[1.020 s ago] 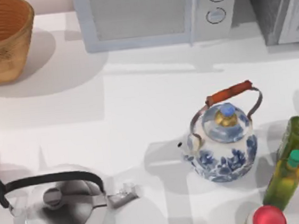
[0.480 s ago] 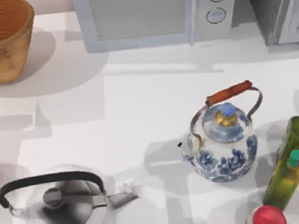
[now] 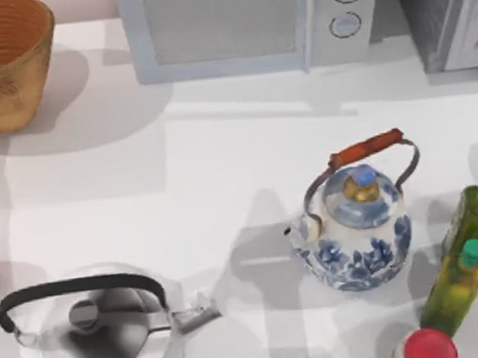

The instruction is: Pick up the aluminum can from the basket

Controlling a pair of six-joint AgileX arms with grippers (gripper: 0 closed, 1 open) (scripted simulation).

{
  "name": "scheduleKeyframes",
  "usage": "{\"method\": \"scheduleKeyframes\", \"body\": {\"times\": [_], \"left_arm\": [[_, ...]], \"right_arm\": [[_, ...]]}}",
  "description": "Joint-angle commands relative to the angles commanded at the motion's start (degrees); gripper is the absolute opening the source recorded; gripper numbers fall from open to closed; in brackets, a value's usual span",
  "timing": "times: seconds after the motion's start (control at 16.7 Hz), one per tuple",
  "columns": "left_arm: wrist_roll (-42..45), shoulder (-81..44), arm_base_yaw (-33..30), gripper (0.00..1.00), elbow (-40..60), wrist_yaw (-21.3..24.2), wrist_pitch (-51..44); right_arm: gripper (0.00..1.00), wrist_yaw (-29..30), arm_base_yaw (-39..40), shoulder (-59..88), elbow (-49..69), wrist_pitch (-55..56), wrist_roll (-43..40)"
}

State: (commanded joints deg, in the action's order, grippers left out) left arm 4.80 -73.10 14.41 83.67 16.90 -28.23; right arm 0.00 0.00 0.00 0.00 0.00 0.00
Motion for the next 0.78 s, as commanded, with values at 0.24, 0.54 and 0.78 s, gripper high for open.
{"method": "scheduleKeyframes", "body": {"times": [0.24,0.54,0.78], "left_arm": [[1.0,-16.1,0.2,1.00,9.1,3.0,-8.6],[0.7,-38.6,2.8,1.00,24.0,3.7,-18.2],[-0.2,-54.7,3.9,1.00,34.7,2.8,-24.5]], "right_arm": [[1.00,0.0,0.0,0.0,0.0,0.0,0.0],[1.00,0.0,0.0,0.0,0.0,0.0,0.0],[1.00,0.0,0.0,0.0,0.0,0.0,0.0]]}}
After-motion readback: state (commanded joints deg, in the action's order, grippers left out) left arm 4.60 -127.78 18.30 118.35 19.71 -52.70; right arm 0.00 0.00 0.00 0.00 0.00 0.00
